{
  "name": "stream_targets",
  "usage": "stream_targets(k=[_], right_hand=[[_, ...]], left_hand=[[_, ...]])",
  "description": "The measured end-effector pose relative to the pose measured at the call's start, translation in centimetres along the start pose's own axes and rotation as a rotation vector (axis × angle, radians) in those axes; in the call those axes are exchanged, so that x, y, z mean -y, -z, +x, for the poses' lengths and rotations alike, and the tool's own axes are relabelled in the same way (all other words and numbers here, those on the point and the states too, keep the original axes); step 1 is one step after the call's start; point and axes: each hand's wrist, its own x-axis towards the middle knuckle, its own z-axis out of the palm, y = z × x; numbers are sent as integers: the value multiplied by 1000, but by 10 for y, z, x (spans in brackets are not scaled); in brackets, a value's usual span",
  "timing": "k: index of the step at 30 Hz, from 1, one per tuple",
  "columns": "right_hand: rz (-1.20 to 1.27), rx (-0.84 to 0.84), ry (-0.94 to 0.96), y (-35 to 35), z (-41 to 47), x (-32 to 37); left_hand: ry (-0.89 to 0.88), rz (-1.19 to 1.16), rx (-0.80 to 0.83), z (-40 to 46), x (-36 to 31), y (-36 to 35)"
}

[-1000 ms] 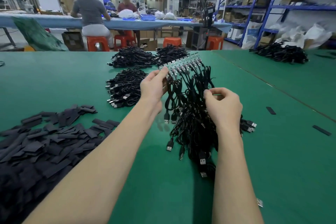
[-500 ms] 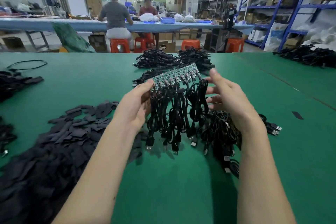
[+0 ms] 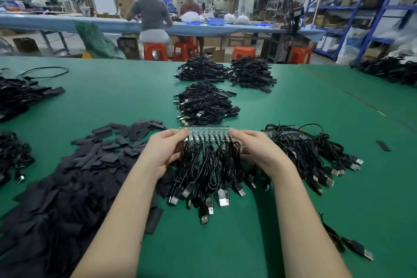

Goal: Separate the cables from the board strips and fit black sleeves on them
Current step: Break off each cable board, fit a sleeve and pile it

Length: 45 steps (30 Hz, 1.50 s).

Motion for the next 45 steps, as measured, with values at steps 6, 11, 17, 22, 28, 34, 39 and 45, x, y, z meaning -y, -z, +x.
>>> stream_targets(k=[6, 11, 17, 22, 28, 34, 39, 45], right_hand=[[251, -127, 30, -6, 1, -3], [296, -115, 79, -7, 0, -1], [393, -65, 88, 0, -4, -3], [412, -57, 74, 1, -2, -5], [439, -33, 38, 2, -3, -5], [560, 75, -72, 4, -7, 0], [591, 78, -192, 5, -17, 4], [644, 32, -82, 31, -21, 17]], left_hand=[[-130, 232, 39, -3, -9, 5], [-619, 733, -297, -5, -25, -20], [-652, 924, 233, 9, -53, -57], [-489, 880, 477, 29, -58, -56], [-353, 896, 645, 39, -70, -56], [-298, 715, 721, 39, -56, -54], [-241, 516, 752, 38, -44, -53], [-318, 804, 652, 41, -35, -56]])
